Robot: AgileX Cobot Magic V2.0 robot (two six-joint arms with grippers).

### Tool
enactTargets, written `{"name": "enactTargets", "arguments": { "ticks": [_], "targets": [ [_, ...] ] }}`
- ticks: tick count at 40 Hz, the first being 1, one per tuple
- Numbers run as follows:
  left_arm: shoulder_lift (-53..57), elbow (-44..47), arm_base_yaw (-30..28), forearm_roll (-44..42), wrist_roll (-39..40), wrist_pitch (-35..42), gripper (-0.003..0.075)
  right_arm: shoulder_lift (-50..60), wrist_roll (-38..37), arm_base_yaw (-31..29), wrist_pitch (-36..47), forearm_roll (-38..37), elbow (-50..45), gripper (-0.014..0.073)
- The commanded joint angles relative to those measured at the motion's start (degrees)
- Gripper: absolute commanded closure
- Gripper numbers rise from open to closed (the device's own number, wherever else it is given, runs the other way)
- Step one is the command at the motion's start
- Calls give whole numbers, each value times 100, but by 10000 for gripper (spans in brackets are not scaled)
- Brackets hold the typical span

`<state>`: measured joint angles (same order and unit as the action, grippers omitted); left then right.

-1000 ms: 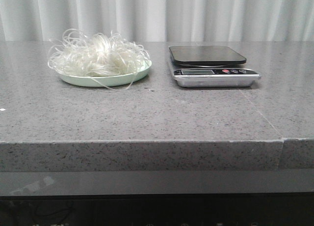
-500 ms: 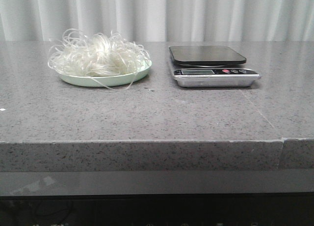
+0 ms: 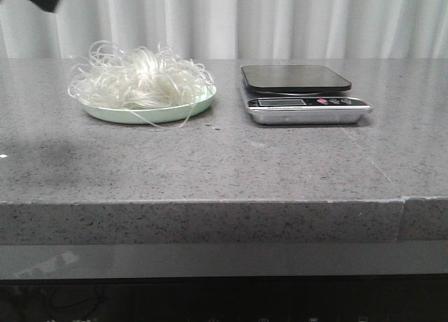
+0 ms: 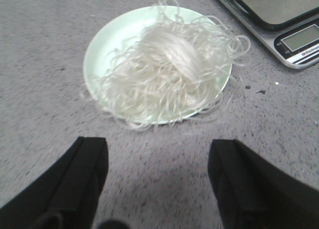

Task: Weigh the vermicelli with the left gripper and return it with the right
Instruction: 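Lower the left gripper into the vermicelli pile and close on it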

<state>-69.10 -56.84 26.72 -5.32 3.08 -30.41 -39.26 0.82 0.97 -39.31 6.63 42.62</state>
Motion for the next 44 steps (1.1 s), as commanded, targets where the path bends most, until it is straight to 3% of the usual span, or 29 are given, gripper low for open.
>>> {"name": "enactTargets", "arguments": {
  "ticks": [1,11,20,33,35,44],
  "targets": [
    [-439,-515,80,6,16,393,203,-34,9,-9,327,-42,154,32],
    [-1627,-1458,80,55,16,393,202,-34,9,-9,327,-42,154,32],
    [-2351,-2086,80,55,16,393,155,-34,9,-9,327,-42,154,32],
    [-3009,-2371,80,55,16,424,159,-34,9,-9,327,-42,154,32],
    [-3007,-2371,80,55,16,413,183,-34,9,-9,327,-42,154,32],
    [-3007,-2371,80,55,16,379,448,-34,9,-9,327,-42,154,32]
  ]
}}
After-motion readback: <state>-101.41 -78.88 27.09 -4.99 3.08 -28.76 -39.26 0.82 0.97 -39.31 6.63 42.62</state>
